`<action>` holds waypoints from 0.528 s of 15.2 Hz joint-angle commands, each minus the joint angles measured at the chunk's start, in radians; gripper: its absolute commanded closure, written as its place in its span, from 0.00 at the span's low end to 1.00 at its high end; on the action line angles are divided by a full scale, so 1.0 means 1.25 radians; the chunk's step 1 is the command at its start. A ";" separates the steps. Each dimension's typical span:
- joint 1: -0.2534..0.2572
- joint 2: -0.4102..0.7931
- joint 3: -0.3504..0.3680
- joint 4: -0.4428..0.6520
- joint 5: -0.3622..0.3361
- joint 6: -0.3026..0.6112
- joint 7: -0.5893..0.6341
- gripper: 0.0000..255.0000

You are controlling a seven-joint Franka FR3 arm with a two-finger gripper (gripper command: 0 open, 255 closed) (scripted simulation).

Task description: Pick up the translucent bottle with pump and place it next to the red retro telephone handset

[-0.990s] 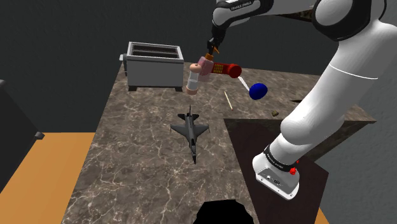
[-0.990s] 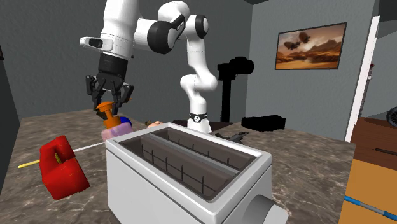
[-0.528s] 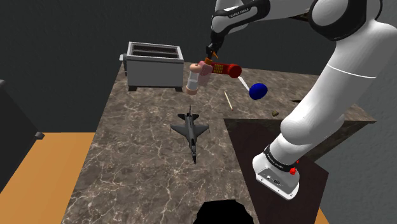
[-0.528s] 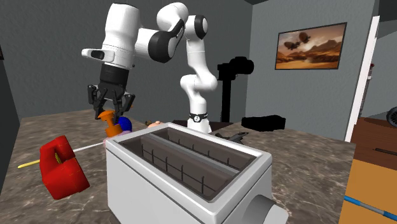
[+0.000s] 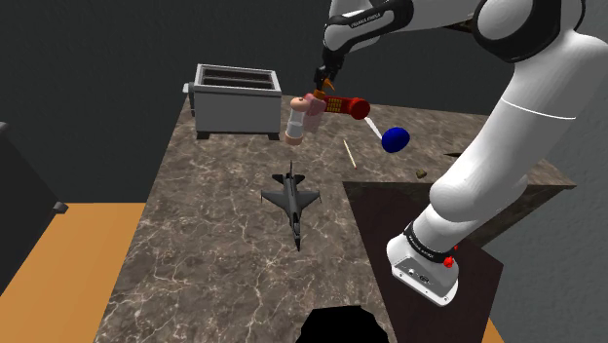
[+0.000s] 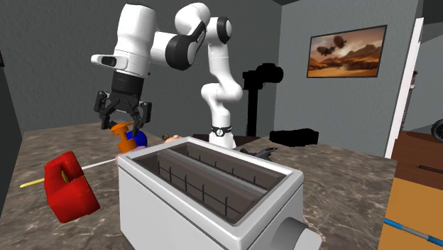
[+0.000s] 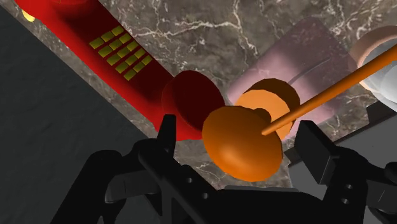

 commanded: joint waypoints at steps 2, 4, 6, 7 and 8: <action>0.000 0.000 0.000 0.000 0.000 0.000 0.000 0.00; 0.001 -0.016 0.002 0.006 0.005 -0.022 -0.003 0.00; 0.005 -0.046 0.007 0.020 0.013 -0.066 -0.008 0.00; 0.006 -0.056 0.008 0.027 0.016 -0.084 -0.010 0.00; 0.006 -0.056 0.008 0.027 0.016 -0.084 -0.010 0.00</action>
